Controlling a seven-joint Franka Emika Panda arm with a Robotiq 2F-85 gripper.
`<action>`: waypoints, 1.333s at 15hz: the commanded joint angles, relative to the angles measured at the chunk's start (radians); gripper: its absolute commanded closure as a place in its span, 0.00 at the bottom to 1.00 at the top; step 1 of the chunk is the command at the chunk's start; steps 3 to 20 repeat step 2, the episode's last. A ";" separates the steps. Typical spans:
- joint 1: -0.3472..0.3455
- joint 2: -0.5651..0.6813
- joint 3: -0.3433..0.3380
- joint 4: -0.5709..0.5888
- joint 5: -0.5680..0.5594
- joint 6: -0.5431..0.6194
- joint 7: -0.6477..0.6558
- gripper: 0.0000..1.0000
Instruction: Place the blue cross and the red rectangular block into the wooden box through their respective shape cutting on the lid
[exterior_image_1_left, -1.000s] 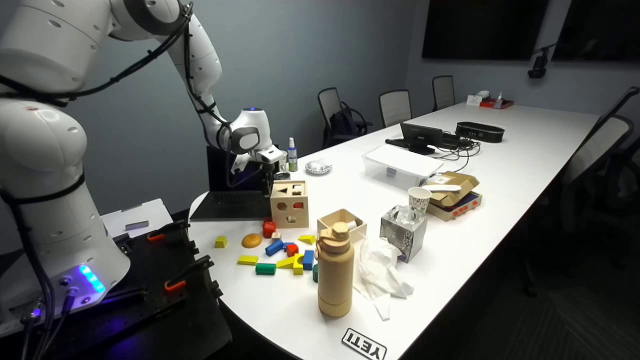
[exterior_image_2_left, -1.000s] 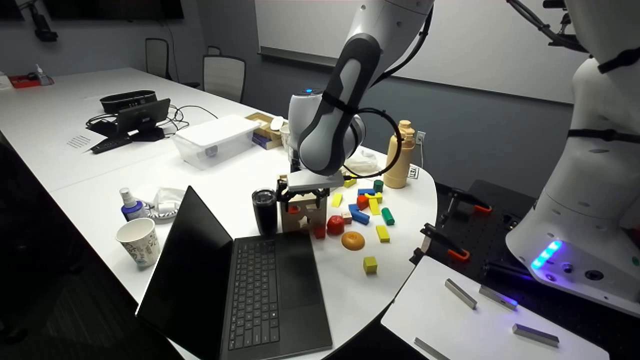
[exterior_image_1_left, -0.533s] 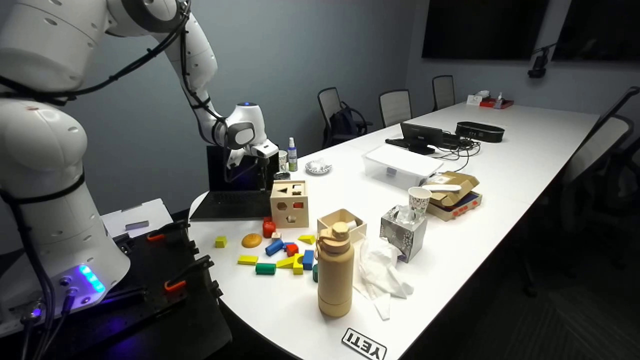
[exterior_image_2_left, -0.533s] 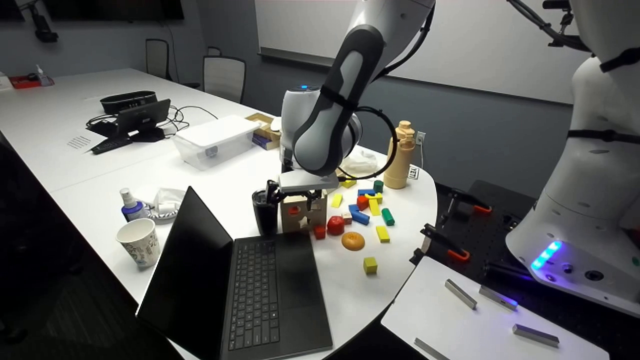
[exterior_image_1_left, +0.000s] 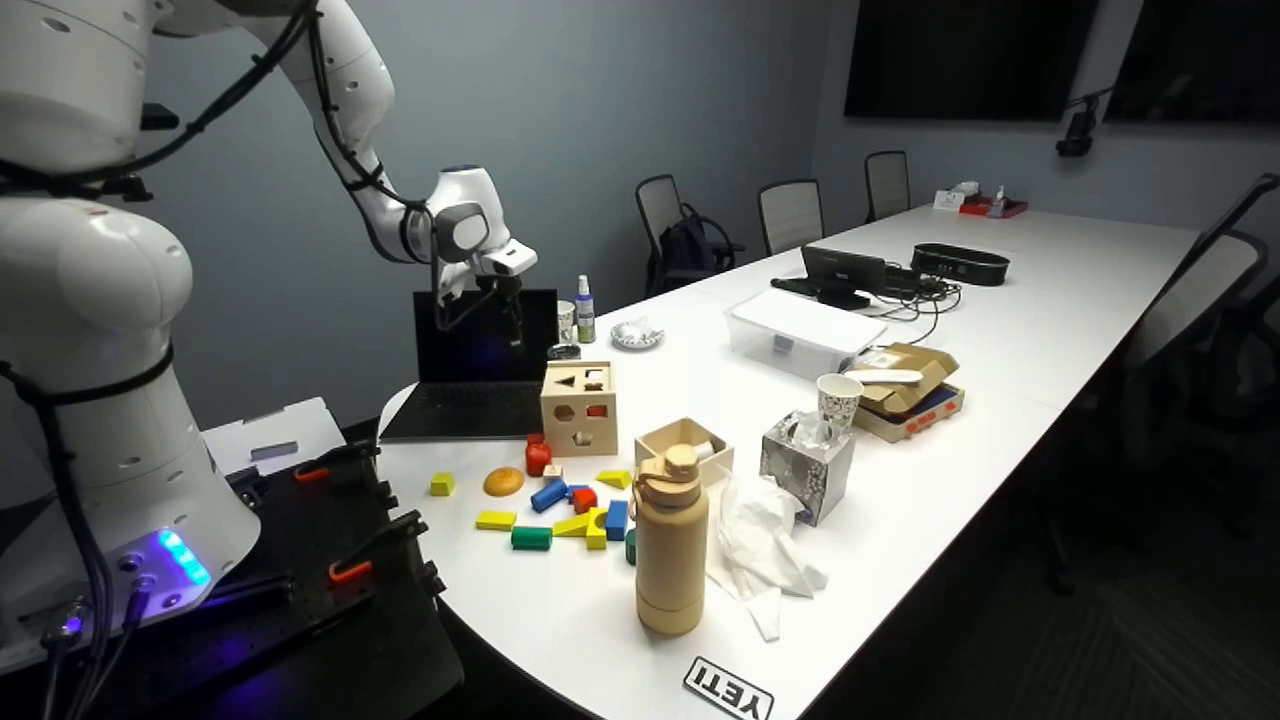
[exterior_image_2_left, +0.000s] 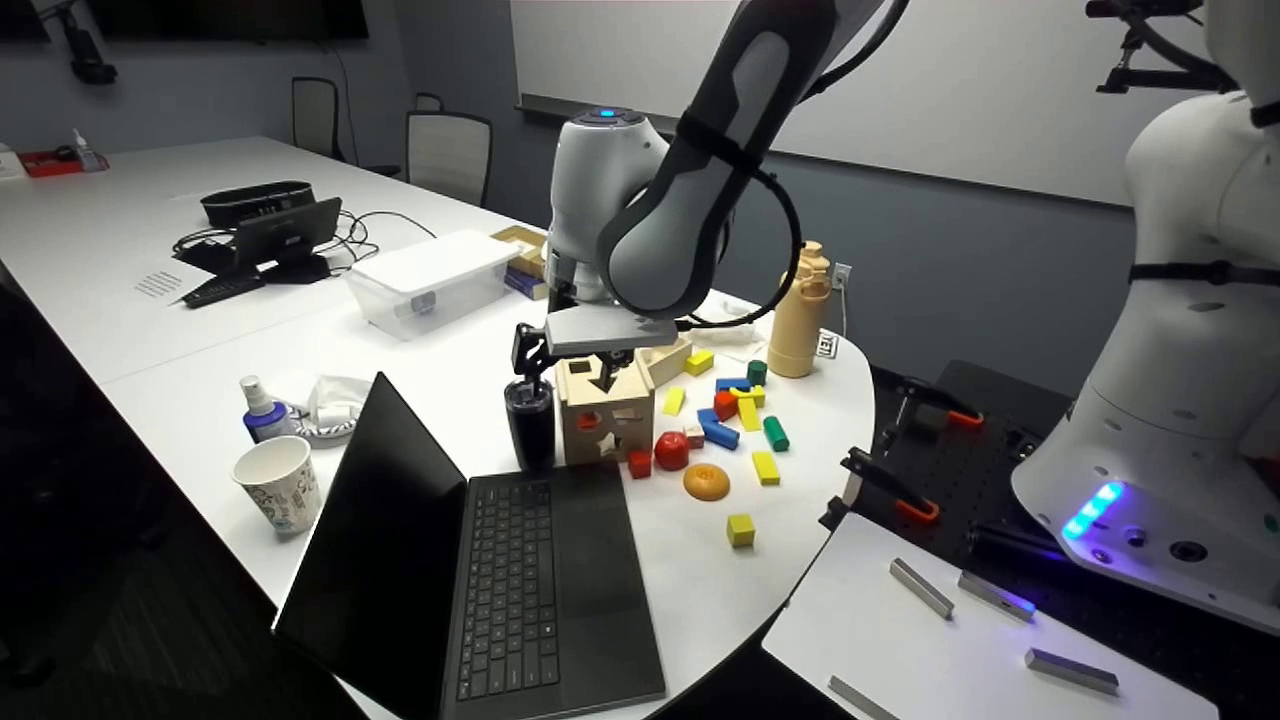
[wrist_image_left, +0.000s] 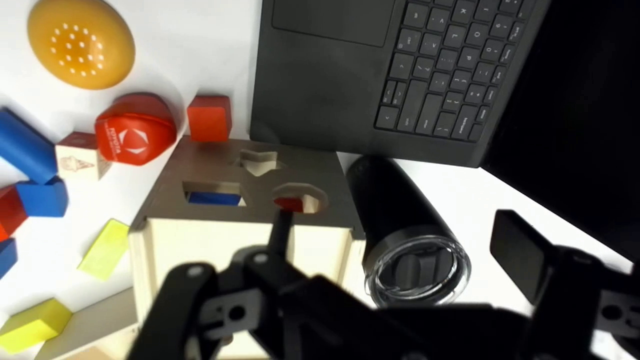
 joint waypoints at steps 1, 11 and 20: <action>0.019 -0.077 -0.036 -0.042 -0.072 -0.042 0.037 0.00; 0.014 -0.083 -0.039 -0.041 -0.090 -0.046 0.037 0.00; 0.014 -0.083 -0.039 -0.041 -0.090 -0.046 0.037 0.00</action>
